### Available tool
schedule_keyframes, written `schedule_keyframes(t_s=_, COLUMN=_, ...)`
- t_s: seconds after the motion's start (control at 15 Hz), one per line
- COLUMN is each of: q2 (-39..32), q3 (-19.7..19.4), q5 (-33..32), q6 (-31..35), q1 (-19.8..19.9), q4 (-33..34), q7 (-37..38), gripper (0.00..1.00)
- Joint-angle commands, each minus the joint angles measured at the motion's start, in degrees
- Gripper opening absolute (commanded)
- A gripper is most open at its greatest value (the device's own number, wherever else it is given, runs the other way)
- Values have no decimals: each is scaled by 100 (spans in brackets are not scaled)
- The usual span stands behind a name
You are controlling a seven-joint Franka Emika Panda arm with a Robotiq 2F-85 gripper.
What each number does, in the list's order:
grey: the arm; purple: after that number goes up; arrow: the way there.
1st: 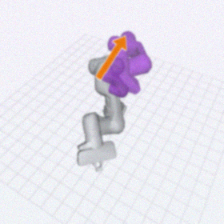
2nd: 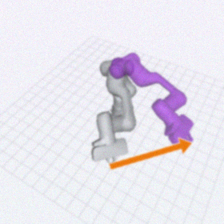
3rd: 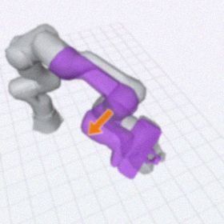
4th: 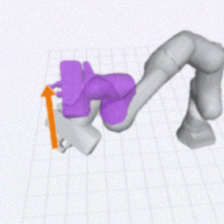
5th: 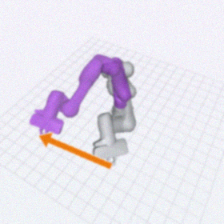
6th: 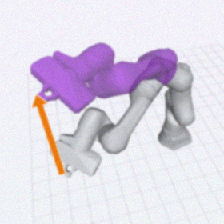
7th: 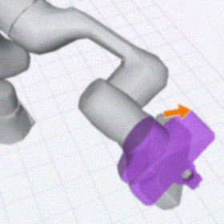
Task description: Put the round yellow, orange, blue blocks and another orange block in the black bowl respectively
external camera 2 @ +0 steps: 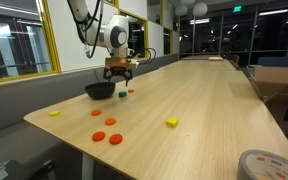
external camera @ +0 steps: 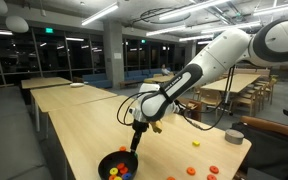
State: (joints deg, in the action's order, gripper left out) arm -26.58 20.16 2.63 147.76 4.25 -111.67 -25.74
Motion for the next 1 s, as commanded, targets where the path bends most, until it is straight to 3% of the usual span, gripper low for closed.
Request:
schedule_keyframes(t_s=0.0, q2=673, q3=-898, q5=-587, q6=-160, q1=-812, q4=-314, q7=1393, gripper=100)
schedule_keyframes(t_s=0.2, q2=1207, q3=-1406, q5=-1162, q6=-449, q1=-1286, q4=-591, q7=2625, gripper=100)
schedule_keyframes(t_s=0.4, q2=1820, q3=-1652, q5=-1713, q6=-1100, q1=-1563, q4=-832, q7=3829, gripper=100)
schedule_keyframes(t_s=0.67, q2=2724, q3=-1520, q5=-2020, q6=-2263, q1=-1564, q4=-1107, q7=5117, gripper=100)
schedule_keyframes(t_s=0.93, q2=3494, q3=-1258, q5=-1915, q6=-3263, q1=-1441, q4=-1278, q7=5774, gripper=100)
